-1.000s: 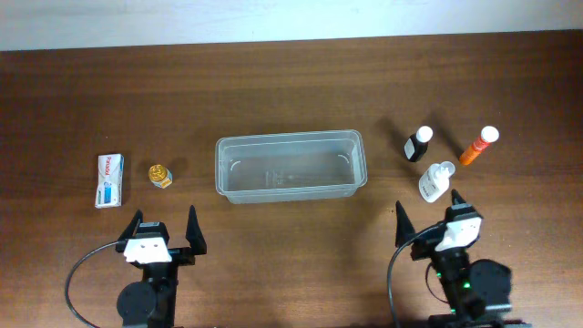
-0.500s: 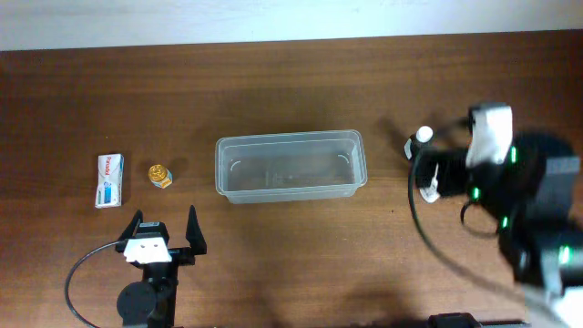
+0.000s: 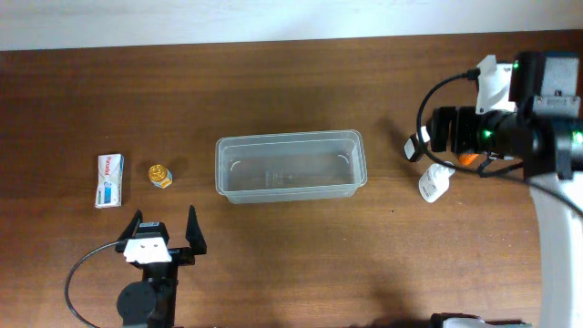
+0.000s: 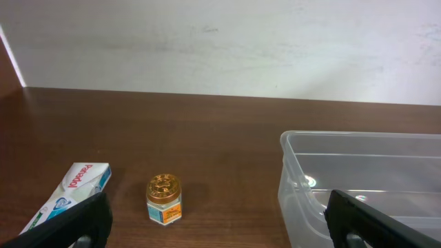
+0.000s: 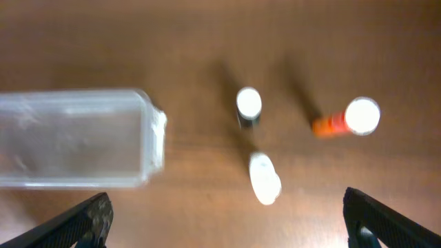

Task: Pack container
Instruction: 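Move right gripper over white lotion bottle and grasp it, then lift white lotion bottle and carry it over the clear container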

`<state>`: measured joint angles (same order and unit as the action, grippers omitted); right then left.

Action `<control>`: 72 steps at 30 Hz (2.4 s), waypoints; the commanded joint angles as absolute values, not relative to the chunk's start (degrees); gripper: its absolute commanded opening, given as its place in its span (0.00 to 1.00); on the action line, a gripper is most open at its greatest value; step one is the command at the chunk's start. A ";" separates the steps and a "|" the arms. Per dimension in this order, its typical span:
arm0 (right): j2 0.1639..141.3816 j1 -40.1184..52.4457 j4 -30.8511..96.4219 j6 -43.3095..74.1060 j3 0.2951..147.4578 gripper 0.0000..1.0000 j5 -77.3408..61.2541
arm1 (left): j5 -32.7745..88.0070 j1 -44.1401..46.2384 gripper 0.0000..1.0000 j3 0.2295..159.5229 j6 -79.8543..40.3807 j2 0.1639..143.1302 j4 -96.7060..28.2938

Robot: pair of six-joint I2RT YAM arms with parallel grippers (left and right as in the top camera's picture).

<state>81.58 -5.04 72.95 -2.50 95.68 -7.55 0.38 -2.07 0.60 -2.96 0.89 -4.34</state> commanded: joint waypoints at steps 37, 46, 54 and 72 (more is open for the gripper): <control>100.66 -9.04 66.32 -2.55 76.60 0.93 -7.64 | 0.19 -2.42 0.99 0.49 -2.26 0.36 -4.75; 100.66 -9.02 62.96 -2.76 74.85 0.71 -5.74 | 0.19 -2.42 1.00 0.49 -2.26 0.36 -4.78; 100.66 -9.02 62.74 -2.76 74.85 0.45 -5.74 | 0.16 -2.42 0.99 0.49 -2.26 0.36 -4.78; 100.29 -9.02 63.61 -2.70 74.96 0.25 -5.82 | 0.19 -2.42 0.99 0.49 -2.26 0.36 -4.78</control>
